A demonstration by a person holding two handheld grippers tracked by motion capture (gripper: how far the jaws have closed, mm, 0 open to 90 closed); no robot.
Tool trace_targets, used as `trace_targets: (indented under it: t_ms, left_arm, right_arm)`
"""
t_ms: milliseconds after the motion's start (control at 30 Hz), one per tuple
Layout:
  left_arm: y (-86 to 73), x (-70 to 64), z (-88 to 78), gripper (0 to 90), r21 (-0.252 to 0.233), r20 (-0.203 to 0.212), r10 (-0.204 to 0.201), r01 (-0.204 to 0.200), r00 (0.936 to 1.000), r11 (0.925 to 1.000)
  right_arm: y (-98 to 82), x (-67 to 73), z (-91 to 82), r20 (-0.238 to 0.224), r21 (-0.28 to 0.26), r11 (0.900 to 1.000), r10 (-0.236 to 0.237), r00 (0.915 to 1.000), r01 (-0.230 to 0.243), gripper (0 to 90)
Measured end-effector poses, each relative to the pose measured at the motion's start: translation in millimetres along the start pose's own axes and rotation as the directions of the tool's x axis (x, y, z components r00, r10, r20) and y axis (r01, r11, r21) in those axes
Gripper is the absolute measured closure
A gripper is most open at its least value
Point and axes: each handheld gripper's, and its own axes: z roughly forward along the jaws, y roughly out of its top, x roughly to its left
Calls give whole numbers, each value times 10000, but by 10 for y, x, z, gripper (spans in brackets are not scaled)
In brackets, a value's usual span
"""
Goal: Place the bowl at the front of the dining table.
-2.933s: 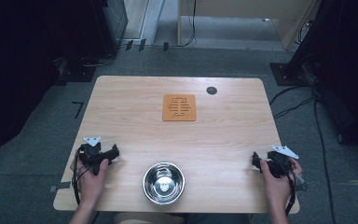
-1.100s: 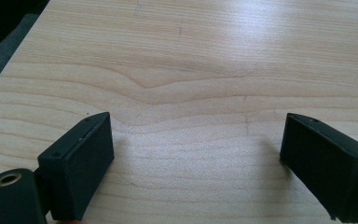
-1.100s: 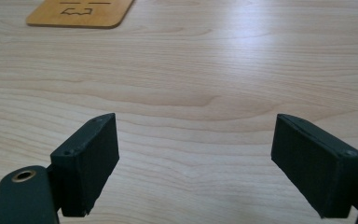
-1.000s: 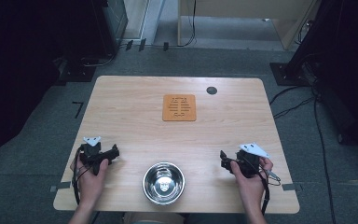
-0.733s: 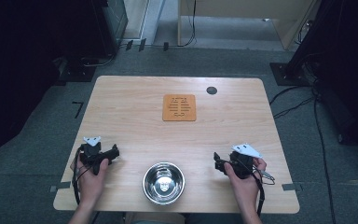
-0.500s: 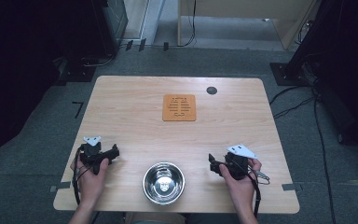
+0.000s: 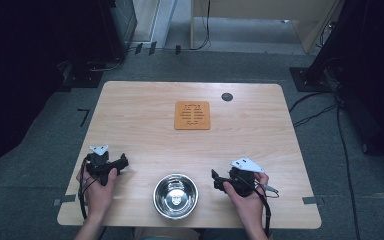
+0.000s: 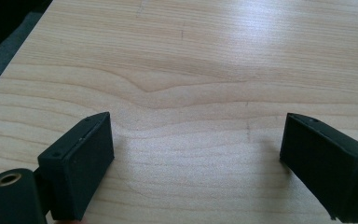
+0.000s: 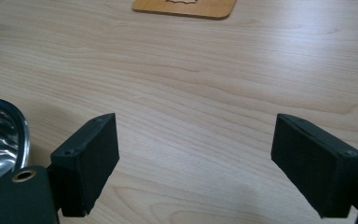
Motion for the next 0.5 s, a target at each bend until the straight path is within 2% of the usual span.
trace_targets:
  t_ms: [500]
  left_arm:
    - [0,0,1,93,-8,-2,-1,1,10000,10000]
  right_arm:
    - [-42,254,33,-1091,224,9996,-141,9939,166,153]
